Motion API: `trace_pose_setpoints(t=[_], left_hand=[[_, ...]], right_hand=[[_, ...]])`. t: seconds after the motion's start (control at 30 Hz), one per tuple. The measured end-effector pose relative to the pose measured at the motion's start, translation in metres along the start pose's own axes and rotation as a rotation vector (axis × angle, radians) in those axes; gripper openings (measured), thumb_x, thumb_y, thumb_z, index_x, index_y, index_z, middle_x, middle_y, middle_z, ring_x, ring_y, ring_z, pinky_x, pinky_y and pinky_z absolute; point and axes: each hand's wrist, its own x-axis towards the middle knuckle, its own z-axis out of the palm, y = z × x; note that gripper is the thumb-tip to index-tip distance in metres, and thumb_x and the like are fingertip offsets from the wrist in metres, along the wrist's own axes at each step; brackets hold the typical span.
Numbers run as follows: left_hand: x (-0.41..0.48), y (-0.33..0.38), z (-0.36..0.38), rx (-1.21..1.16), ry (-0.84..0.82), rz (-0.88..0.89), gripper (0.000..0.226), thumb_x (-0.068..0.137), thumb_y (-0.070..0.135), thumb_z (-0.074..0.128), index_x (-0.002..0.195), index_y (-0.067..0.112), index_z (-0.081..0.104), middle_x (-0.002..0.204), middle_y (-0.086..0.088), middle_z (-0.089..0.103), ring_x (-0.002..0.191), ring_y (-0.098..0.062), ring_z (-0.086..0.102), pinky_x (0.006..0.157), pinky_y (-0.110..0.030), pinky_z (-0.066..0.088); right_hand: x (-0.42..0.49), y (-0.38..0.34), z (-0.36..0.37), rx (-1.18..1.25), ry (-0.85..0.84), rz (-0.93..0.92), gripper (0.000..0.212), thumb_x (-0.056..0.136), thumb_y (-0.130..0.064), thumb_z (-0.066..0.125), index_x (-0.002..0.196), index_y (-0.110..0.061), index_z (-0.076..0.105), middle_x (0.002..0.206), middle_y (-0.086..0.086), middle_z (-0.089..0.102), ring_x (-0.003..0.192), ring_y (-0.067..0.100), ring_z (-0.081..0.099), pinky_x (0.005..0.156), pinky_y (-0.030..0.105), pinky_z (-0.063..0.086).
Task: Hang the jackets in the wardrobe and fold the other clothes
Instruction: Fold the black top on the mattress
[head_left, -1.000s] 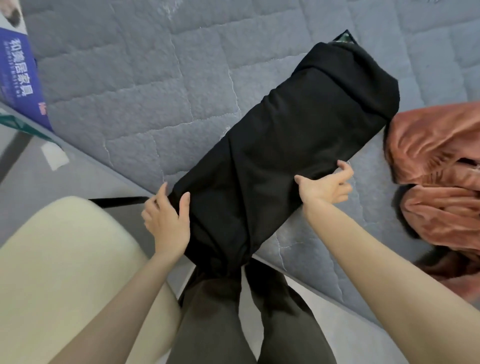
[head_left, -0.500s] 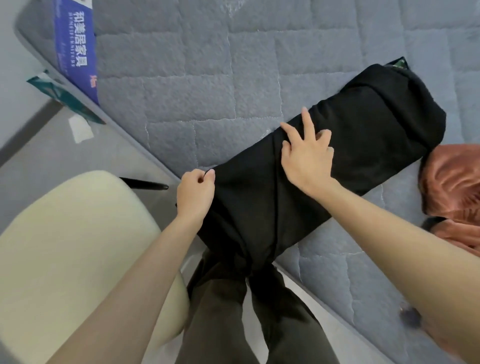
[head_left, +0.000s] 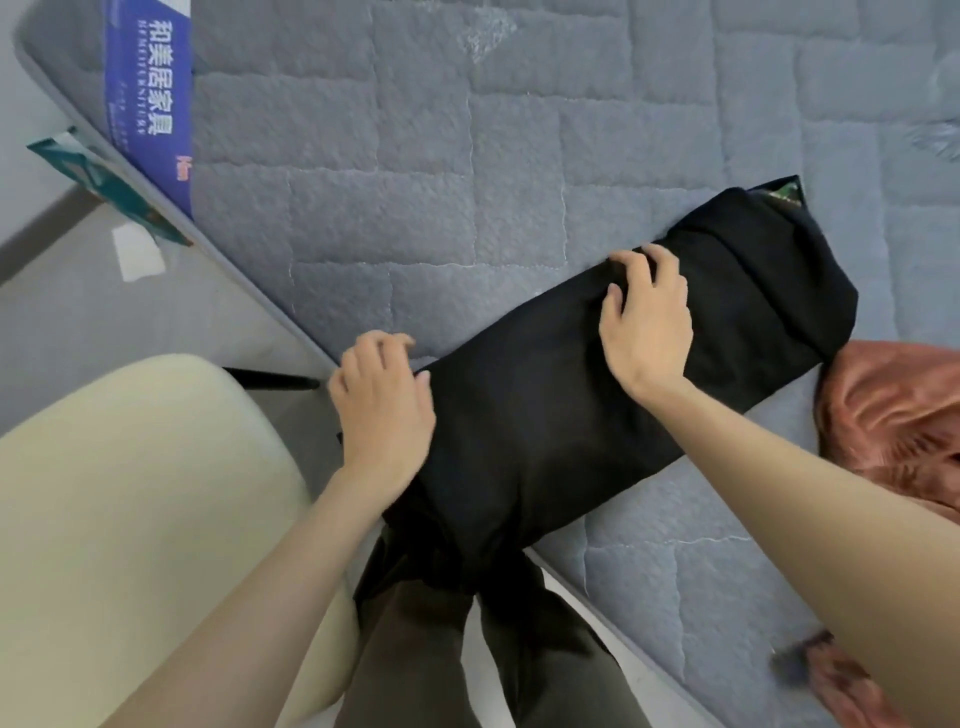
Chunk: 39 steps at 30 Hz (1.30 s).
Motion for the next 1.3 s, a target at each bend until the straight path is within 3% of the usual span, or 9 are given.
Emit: trace_pose_setpoints(t=[0.3,0.43,0.63,0.77,0.87,0.97,1.07,1.2,1.3], left_hand=[[0.037,0.123,0.051,0.010,-0.267,0.502,0.060,0.102,0.037,0.029,0.152,0.028,-0.003,0.161,0.000,-0.008,0.147,-0.023,-0.009,0.117,-0.051,0.001],[0.056,0.130,0.076,0.092,-0.315,0.529,0.065,0.100,0.047,0.027,0.148,0.037,-0.015,0.159,0.000,-0.018,0.146,-0.027,-0.014,0.114,-0.058,-0.002],[0.059,0.123,0.088,0.061,-0.294,0.462,0.078,0.093,0.063,0.020,0.140,0.029,-0.033,0.159,0.005,-0.015,0.147,-0.022,-0.011,0.116,-0.047,-0.005],[0.061,0.121,0.091,0.046,-0.336,0.430,0.080,0.092,0.065,0.020,0.139,0.028,-0.034,0.158,0.004,-0.021,0.146,-0.020,-0.017,0.115,-0.043,-0.010],[0.062,0.120,0.091,0.029,-0.358,0.429,0.080,0.091,0.066,0.019,0.139,0.029,-0.034,0.157,0.005,-0.023,0.145,-0.018,-0.019,0.115,-0.042,-0.010],[0.064,0.122,0.087,0.012,-0.388,0.409,0.084,0.090,0.066,0.025,0.144,0.027,-0.026,0.159,0.004,-0.017,0.147,-0.018,-0.012,0.117,-0.042,-0.006],[0.072,0.130,0.077,-0.031,-0.406,0.325,0.084,0.091,0.064,0.035,0.152,0.024,-0.008,0.159,0.000,0.004,0.145,-0.023,0.006,0.116,-0.046,0.008],[0.103,0.147,0.062,-0.189,-0.465,0.138,0.076,0.089,0.062,0.046,0.148,0.022,0.023,0.148,-0.006,0.034,0.135,-0.028,0.030,0.110,-0.049,0.025],[0.116,0.155,0.057,-0.293,-0.611,0.123,0.073,0.082,0.065,0.056,0.137,0.021,0.037,0.132,0.001,0.052,0.120,-0.022,0.050,0.094,-0.037,0.041]], right_hand=[[0.073,0.065,-0.046,0.038,0.065,0.228,0.046,0.099,-0.036,0.042,0.144,-0.024,0.039,0.154,-0.004,0.028,0.124,0.026,0.050,0.096,0.038,0.041],[0.120,0.081,-0.057,0.100,-0.161,0.332,0.046,0.089,-0.044,0.058,0.130,-0.023,0.055,0.136,0.006,0.051,0.110,0.033,0.059,0.095,0.044,0.048],[0.131,0.084,-0.055,0.216,0.018,0.305,0.014,0.091,-0.028,0.060,0.095,-0.015,0.059,0.107,0.006,0.060,0.094,0.025,0.060,0.079,0.032,0.044],[0.149,0.084,-0.061,0.532,0.213,0.514,0.019,0.091,-0.017,0.059,0.077,-0.015,0.047,0.084,0.010,0.065,0.049,0.013,0.064,0.050,0.030,0.055],[0.160,0.086,-0.055,0.690,0.256,0.660,0.016,0.091,-0.014,0.061,0.076,-0.016,0.053,0.064,-0.002,0.061,0.056,0.014,0.068,0.066,0.030,0.059],[0.156,0.089,-0.046,0.592,0.141,0.649,0.018,0.093,-0.011,0.055,0.107,-0.010,0.065,0.101,0.004,0.069,0.096,0.019,0.067,0.094,0.033,0.050],[0.129,0.085,-0.048,0.519,0.090,0.500,0.049,0.092,-0.005,0.052,0.140,-0.012,0.043,0.152,0.005,0.031,0.118,0.014,0.053,0.104,0.024,0.039],[0.056,0.085,-0.041,0.427,0.136,0.453,0.056,0.093,-0.019,0.057,0.145,-0.022,0.038,0.159,0.001,0.016,0.143,0.017,0.022,0.115,0.026,0.022],[0.000,0.087,-0.028,0.411,0.176,0.791,0.067,0.090,-0.039,0.060,0.148,-0.028,0.029,0.159,-0.002,0.014,0.141,0.027,0.017,0.114,0.041,0.021]])
